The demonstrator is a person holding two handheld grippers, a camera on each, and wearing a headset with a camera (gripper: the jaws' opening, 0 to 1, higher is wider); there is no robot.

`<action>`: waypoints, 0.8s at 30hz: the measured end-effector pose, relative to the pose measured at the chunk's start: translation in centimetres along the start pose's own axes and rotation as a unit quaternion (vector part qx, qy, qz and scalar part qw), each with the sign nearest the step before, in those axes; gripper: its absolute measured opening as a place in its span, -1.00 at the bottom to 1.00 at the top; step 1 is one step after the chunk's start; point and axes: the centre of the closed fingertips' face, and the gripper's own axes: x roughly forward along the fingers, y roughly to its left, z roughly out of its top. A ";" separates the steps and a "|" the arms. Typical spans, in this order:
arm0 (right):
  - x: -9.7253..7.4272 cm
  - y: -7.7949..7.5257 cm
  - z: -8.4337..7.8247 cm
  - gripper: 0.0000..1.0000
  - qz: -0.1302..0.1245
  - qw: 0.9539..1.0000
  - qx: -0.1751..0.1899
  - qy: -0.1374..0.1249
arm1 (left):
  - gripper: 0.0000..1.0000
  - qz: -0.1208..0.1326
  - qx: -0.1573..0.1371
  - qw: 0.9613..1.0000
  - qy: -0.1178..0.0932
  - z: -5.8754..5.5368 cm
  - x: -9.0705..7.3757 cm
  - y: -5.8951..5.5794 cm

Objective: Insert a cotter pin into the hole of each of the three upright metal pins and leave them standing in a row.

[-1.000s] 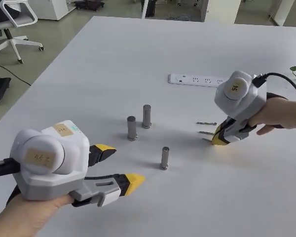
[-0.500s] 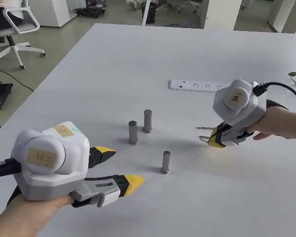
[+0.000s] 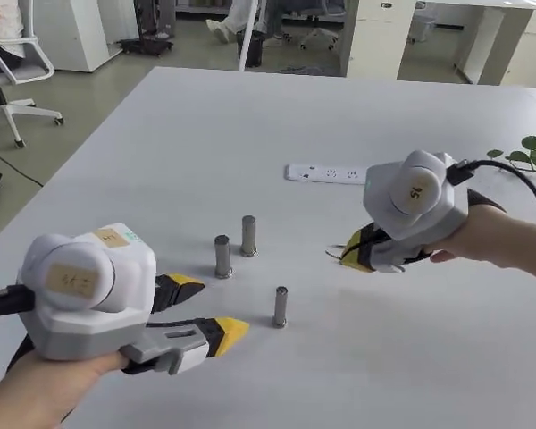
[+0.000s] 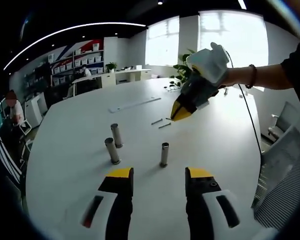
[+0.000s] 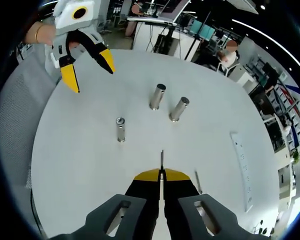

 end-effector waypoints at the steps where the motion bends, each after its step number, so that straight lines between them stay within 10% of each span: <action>1: -0.1 0.4 0.2 -1.00 0.002 1.000 -0.003 -0.003 | -0.26 -0.003 0.002 1.000 0.004 0.0 0.1 -0.2; 24: -2.8 6.5 4.7 -1.00 0.021 0.989 -0.134 -0.053 | -0.62 -0.084 -0.075 0.994 0.008 1.6 2.0 -4.2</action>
